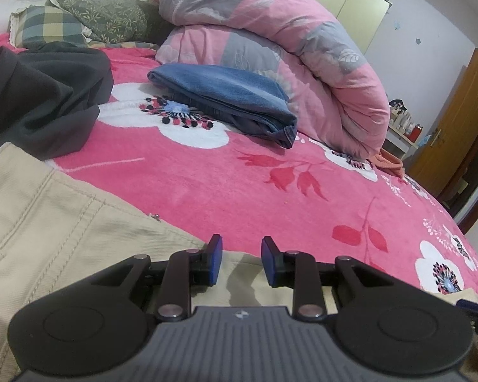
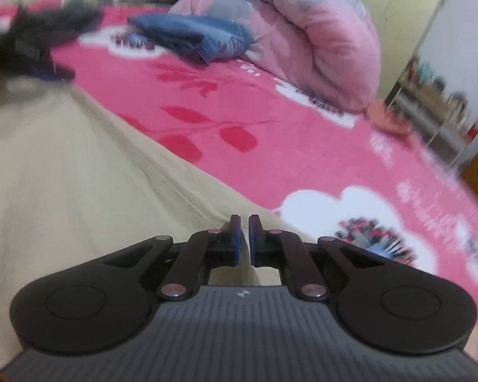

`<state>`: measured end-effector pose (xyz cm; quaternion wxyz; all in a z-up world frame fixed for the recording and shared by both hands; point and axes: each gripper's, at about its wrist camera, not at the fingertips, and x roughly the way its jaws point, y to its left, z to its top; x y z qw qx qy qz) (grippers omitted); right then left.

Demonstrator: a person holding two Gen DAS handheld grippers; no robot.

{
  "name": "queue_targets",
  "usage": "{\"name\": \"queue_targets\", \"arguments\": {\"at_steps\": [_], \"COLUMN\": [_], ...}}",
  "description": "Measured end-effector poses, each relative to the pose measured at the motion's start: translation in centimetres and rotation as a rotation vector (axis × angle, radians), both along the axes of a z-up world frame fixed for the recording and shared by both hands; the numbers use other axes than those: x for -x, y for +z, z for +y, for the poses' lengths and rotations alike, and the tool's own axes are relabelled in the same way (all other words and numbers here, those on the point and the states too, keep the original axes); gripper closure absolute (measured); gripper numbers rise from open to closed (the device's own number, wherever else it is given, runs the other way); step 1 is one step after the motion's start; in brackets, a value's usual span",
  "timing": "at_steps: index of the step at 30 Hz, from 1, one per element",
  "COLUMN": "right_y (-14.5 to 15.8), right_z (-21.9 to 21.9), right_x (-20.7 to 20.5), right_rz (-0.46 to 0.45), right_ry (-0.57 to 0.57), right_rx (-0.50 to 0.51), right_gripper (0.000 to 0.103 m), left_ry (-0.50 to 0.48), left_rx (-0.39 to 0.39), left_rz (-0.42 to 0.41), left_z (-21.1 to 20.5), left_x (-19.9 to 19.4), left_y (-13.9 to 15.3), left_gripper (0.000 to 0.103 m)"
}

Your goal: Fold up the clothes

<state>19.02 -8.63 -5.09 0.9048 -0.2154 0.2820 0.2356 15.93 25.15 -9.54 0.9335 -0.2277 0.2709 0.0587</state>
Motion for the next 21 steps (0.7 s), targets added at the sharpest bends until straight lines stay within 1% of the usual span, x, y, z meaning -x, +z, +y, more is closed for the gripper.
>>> {"name": "queue_targets", "arguments": {"at_steps": [1,2,3,4,5,6,9,11,12,13,14,16,18,21], "right_y": [0.4,0.7,0.9,1.0,1.0,0.9,0.2,-0.4,-0.6,-0.8,-0.9,-0.9,-0.1,0.9], "right_z": [-0.7,-1.4,-1.9,-2.3,-2.5,-2.6,-2.6,-2.9,-3.0,-3.0,-3.1,-3.0,-2.6,-2.4], "right_x": [-0.1,-0.2,-0.2,-0.1,0.0,0.1,0.1,-0.3,-0.4,-0.4,-0.5,-0.4,-0.1,-0.7], "right_rz": [0.024,0.053,0.08,0.093,0.1,0.108,0.117,0.12,0.123,0.126,0.129,0.123,0.088,0.066], "right_ry": [0.003,0.006,0.01,0.018,0.028,0.035,0.024,0.002,-0.004,-0.004,-0.004,-0.002,-0.008,-0.023], "right_rx": [-0.062,-0.111,-0.137,-0.151,-0.15,-0.138,-0.081,-0.073,-0.078,-0.089,-0.1,-0.11,-0.096,-0.081], "right_gripper": [0.089,0.076,0.071,0.068,0.063,0.062,0.06,0.063,0.067,0.087,0.098,0.101,0.101,0.101], "left_ry": [0.0,0.0,0.0,0.0,0.0,0.0,0.0,0.0,0.0,0.0,0.0,0.001,0.001,0.003], "left_rx": [0.0,0.0,0.0,0.0,0.0,0.0,0.0,0.0,0.0,-0.001,0.001,0.002,0.003,0.007], "left_rz": [0.0,0.0,0.0,0.0,0.0,0.0,0.0,0.0,0.0,0.0,0.0,0.0,0.0,-0.002], "left_z": [0.0,0.0,0.0,0.0,0.0,0.0,0.0,0.0,0.0,0.0,0.0,0.0,0.0,0.1], "left_x": [0.0,0.0,0.0,0.0,0.0,0.0,0.0,0.0,0.0,0.0,0.0,0.0,0.0,0.1], "left_y": [0.0,0.0,0.0,0.0,0.0,0.0,0.0,0.0,0.0,0.0,0.0,0.0,0.0,-0.1], "left_gripper": [0.075,0.075,0.075,0.075,0.075,0.075,0.075,0.075,0.075,0.075,0.075,0.075,0.075,0.076]}}
